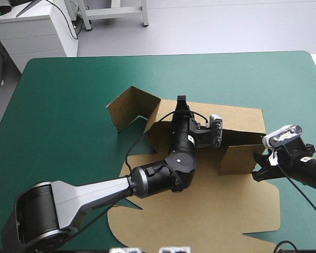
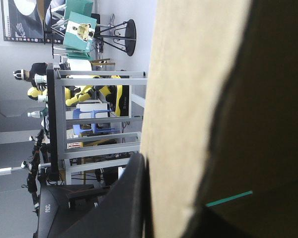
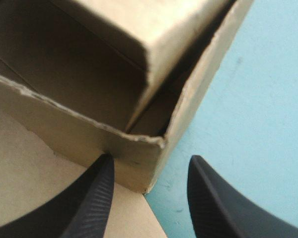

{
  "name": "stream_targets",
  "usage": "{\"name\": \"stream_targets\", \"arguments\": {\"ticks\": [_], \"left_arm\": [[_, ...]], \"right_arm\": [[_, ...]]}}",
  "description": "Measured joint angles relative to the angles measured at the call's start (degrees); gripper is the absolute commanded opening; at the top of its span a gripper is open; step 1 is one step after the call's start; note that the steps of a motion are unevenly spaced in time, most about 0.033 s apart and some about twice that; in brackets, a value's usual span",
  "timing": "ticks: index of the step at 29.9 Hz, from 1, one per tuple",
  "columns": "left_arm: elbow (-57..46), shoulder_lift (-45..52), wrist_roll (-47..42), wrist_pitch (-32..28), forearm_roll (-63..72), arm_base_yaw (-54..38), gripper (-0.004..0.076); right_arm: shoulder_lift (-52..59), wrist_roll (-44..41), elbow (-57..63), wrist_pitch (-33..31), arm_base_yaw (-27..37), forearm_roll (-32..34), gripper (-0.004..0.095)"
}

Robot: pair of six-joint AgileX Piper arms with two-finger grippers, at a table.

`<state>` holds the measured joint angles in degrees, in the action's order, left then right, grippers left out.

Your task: Fold the box

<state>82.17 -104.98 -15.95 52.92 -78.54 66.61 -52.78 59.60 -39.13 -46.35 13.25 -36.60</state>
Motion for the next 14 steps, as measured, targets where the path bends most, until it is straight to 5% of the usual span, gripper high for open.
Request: {"name": "stream_targets", "arguments": {"ticks": [14], "left_arm": [[0.0, -0.4, 1.8, 0.8, -1.4, -0.1, -0.0008]], "right_arm": [[-6.2, 4.6, 0.0, 0.5, 0.0, -9.8, 0.0457]]}}
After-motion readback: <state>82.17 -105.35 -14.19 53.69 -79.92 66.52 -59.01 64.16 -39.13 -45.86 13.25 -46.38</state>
